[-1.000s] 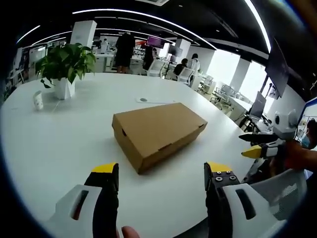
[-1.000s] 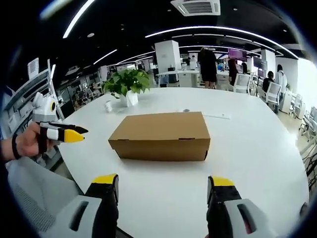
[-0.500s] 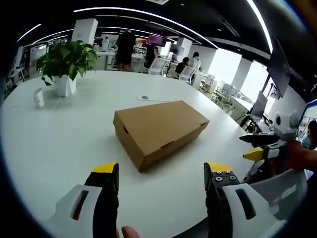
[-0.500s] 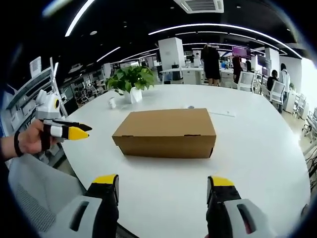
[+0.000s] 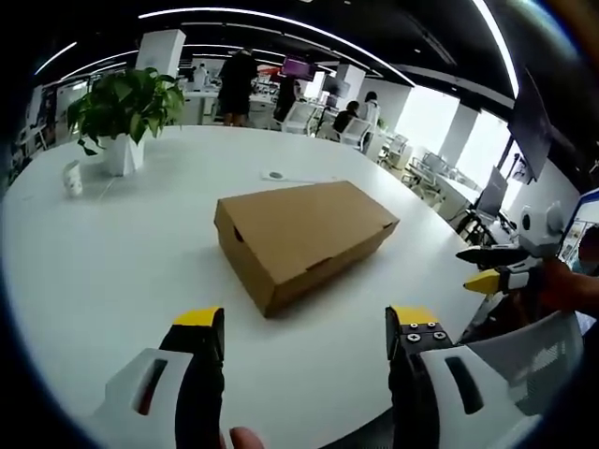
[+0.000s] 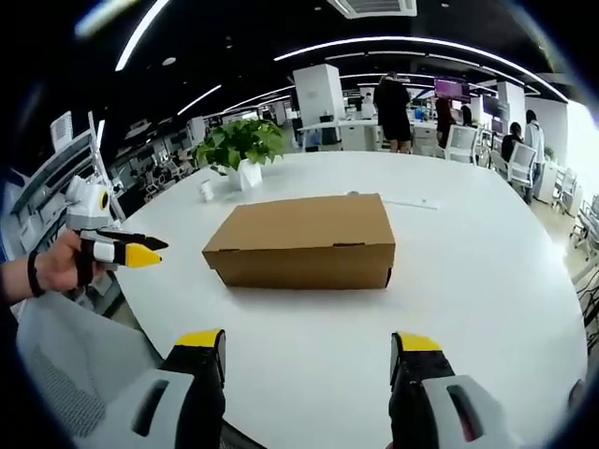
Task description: Operate the shoe box by opening the lid, removing the specified soft item, and placing it in the target area until the item is outside and the box remains undamaged.
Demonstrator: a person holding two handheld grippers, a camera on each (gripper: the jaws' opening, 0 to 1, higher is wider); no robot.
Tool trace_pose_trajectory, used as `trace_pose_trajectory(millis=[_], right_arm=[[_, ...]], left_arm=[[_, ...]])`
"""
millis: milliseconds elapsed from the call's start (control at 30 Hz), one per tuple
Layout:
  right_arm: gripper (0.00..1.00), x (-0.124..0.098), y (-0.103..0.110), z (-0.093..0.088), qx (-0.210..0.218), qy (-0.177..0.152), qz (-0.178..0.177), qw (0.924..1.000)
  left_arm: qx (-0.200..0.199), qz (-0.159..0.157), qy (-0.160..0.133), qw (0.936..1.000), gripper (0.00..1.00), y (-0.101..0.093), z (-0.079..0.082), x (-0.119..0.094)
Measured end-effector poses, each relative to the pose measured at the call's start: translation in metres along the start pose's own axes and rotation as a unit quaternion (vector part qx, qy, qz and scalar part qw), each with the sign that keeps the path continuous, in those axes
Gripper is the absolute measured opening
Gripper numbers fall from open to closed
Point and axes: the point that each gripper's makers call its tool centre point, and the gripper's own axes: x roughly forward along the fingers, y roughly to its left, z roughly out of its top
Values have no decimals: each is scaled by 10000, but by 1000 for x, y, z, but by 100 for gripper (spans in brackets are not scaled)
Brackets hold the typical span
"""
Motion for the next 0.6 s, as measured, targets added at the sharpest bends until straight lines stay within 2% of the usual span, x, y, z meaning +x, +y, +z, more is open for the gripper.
trace_pose_trajectory(millis=[100, 233, 600], right_arm=[[71, -2, -9, -10, -130, 167, 7, 9998], [71, 0, -22, -12, 88, 145, 16, 9999], [70, 14, -46, 6, 52, 46, 21, 10000]], left_arm=[[6, 6, 43, 10000, 72, 2, -2, 1], [-1, 1, 109, 9999, 72, 5, -6, 6], [-119, -44, 238, 9996, 71, 6, -11, 25]])
